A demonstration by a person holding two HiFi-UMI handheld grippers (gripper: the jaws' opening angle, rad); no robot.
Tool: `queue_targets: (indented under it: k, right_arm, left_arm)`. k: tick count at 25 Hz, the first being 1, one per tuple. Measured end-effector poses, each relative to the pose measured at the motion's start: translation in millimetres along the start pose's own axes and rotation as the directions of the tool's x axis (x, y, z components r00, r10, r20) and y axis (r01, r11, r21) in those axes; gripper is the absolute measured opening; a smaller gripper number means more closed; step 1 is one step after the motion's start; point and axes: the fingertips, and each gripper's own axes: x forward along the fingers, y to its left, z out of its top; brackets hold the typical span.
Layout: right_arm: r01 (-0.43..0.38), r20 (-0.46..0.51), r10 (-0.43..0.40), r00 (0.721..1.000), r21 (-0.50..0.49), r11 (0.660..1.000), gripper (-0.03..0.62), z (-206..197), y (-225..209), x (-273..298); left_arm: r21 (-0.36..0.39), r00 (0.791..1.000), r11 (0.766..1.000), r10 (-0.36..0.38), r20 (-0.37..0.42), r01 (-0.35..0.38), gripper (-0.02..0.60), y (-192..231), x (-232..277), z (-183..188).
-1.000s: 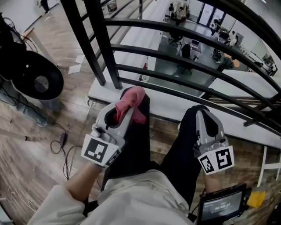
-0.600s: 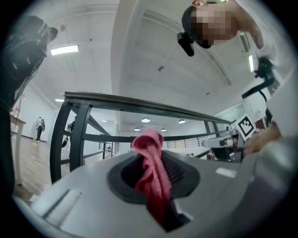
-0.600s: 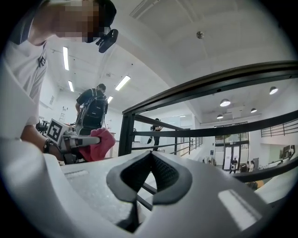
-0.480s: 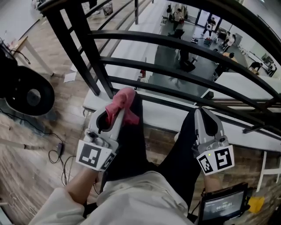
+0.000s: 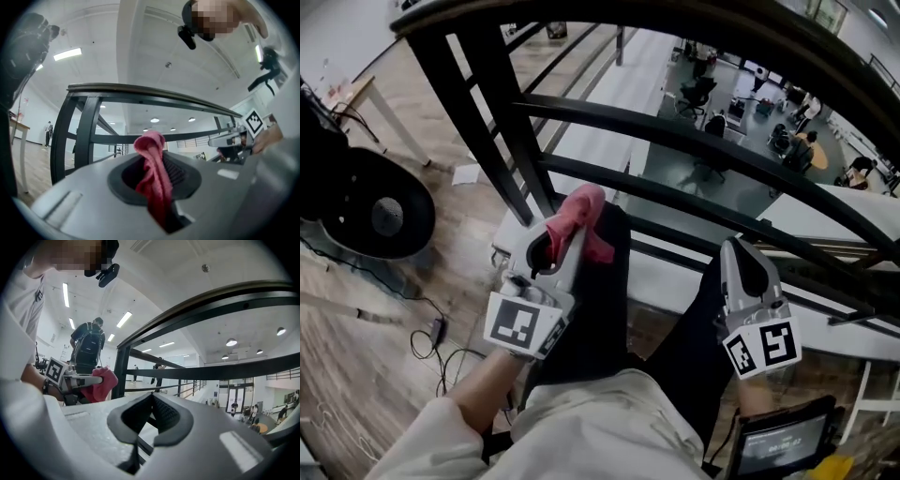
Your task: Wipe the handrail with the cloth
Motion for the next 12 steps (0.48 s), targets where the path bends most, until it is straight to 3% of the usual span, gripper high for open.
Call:
queue_targets:
  k: [7,12]
  right_arm:
    - [-0.039,0.006,0.039,0.999,0.009,0.999,0.002,17,12,57]
    - [-0.045,0.026,0.044,0.999,0.02,0.999,0.002,33,21,82]
  left_arm:
    - [-0.017,0.998,0.997,0.07,0.004,-0.07,0.067,38,26,0]
    - [0.07,0.992,0.99,0.121,-0.029,-0.119,0.067,82,40,-5]
